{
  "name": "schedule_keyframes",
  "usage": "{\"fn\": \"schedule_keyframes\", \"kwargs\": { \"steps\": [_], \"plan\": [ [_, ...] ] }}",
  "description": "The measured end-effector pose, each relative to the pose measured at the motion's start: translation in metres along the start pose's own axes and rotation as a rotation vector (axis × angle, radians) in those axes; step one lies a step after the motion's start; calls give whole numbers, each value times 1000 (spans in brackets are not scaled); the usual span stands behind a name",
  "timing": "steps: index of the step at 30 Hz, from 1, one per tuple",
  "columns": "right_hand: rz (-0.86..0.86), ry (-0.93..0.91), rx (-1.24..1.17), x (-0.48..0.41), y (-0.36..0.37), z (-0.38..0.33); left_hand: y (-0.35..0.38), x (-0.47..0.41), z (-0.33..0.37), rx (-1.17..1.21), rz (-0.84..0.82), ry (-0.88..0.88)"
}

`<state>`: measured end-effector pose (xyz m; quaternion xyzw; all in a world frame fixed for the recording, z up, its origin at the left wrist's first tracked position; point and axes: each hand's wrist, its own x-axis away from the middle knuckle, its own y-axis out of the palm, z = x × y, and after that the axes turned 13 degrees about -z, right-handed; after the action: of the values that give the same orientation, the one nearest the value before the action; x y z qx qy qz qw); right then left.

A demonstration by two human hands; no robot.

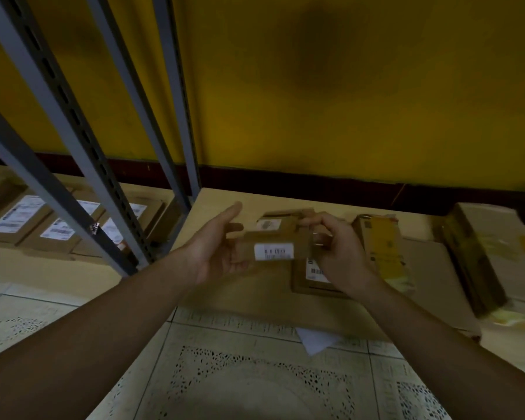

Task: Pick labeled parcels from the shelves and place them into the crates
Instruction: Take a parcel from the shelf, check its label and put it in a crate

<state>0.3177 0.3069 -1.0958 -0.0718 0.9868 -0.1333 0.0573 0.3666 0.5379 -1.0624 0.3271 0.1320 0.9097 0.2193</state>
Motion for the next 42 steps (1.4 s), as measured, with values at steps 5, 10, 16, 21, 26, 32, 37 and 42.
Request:
{"fn": "schedule_keyframes", "kwargs": {
  "steps": [5, 10, 16, 21, 26, 32, 37, 42],
  "plan": [
    [-95, -2, 340, 2, 8, 21, -4, -12, -13, -149, 157, 86],
    [-149, 207, 458, 15, 4, 33, -18, -29, -32, -415, 350, 144],
    [-287, 352, 725, 38, -4, 58, -29, -52, -58, -573, 396, 93],
    [-406, 394, 944, 47, -2, 61, -25, -65, -58, -603, 447, 173],
    [-440, 359, 1087, 52, 2, 61, -22, -71, -58, -661, 386, 242],
    [-407, 344, 1191, 54, 8, 68, -30, -58, -78, -1380, 171, 341],
    [-447, 338, 1275, 53, 2, 70, -40, -55, -90, -1834, -15, 20],
    [-458, 185, 1359, 63, 12, 76, -50, -52, -86, -1806, 15, 27]
  ]
}}
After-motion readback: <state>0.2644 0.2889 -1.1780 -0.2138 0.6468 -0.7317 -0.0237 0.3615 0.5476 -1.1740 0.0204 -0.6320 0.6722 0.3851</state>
